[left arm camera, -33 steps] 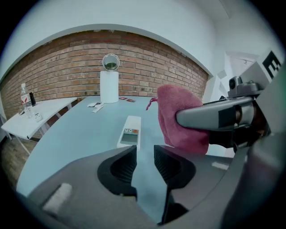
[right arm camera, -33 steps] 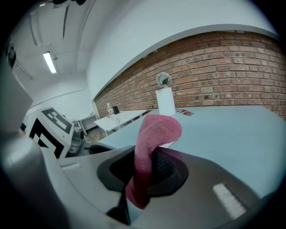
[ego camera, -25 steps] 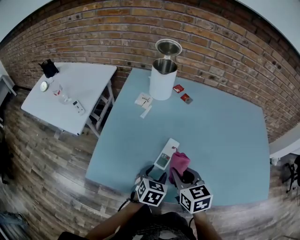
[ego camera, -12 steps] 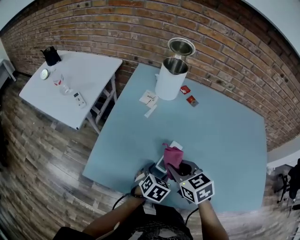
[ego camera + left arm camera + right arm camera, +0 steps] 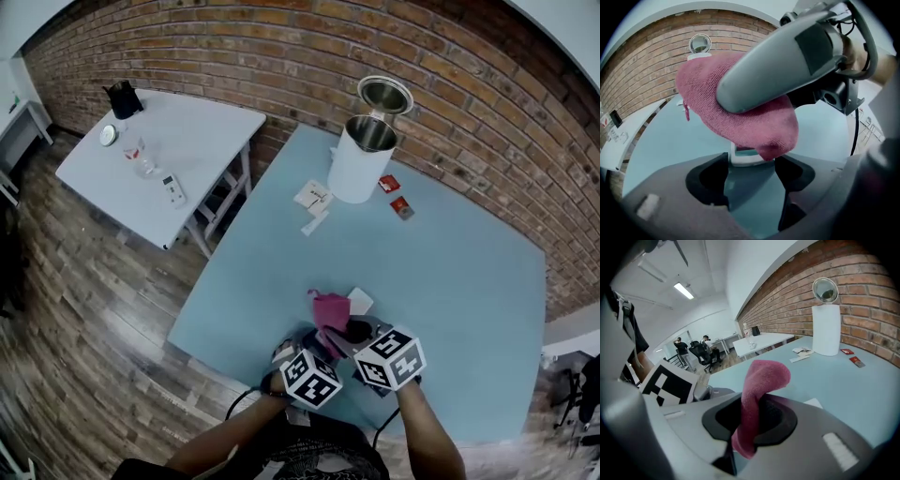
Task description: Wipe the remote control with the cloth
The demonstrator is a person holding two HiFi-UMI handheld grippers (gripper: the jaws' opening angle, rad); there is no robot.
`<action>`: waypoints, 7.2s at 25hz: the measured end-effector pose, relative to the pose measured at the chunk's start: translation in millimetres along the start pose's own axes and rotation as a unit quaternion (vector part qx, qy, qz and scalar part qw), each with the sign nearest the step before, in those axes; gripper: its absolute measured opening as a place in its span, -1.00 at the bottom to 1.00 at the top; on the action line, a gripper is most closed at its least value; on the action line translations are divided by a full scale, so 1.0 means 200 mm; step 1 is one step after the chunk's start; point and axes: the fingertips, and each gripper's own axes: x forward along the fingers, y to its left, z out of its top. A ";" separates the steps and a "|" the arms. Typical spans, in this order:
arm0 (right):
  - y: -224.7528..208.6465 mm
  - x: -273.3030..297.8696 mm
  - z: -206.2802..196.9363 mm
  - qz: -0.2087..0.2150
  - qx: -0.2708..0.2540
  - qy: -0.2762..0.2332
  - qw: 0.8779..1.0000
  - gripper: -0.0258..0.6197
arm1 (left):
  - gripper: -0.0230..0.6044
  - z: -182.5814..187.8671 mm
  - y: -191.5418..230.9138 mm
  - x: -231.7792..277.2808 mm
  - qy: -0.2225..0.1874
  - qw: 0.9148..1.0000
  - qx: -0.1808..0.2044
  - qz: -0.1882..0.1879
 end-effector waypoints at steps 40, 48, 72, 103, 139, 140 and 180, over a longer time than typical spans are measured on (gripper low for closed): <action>-0.49 0.00 -0.07 -0.012 0.107 -0.111 0.988 -0.71 | -0.14 -0.03 -0.02 0.01 0.039 0.999 0.003 -0.021; -0.62 -0.03 -0.05 -0.046 0.137 -0.133 0.981 -0.71 | -0.14 -0.03 -0.02 0.01 0.048 0.998 0.003 -0.028; -0.87 -0.16 -0.11 -0.115 0.229 -0.177 0.950 -0.72 | -0.11 -0.03 0.00 0.01 0.044 0.997 -0.053 0.026; -1.00 0.00 0.04 -0.113 0.172 -0.137 0.969 -0.72 | -0.11 -0.02 0.00 0.01 0.055 0.997 -0.052 0.019; -0.72 -0.26 -0.24 -0.198 0.258 -0.212 0.922 -0.72 | -0.11 -0.02 0.01 0.01 0.045 0.997 -0.053 0.021; -0.71 -0.26 -0.25 -0.199 0.265 -0.215 0.919 -0.72 | -0.11 -0.02 0.00 0.02 0.044 0.997 -0.052 0.021; -0.68 -0.35 -0.01 -0.166 -0.027 -0.017 0.986 -0.72 | -0.12 0.00 -0.02 0.03 0.053 0.998 0.021 -0.030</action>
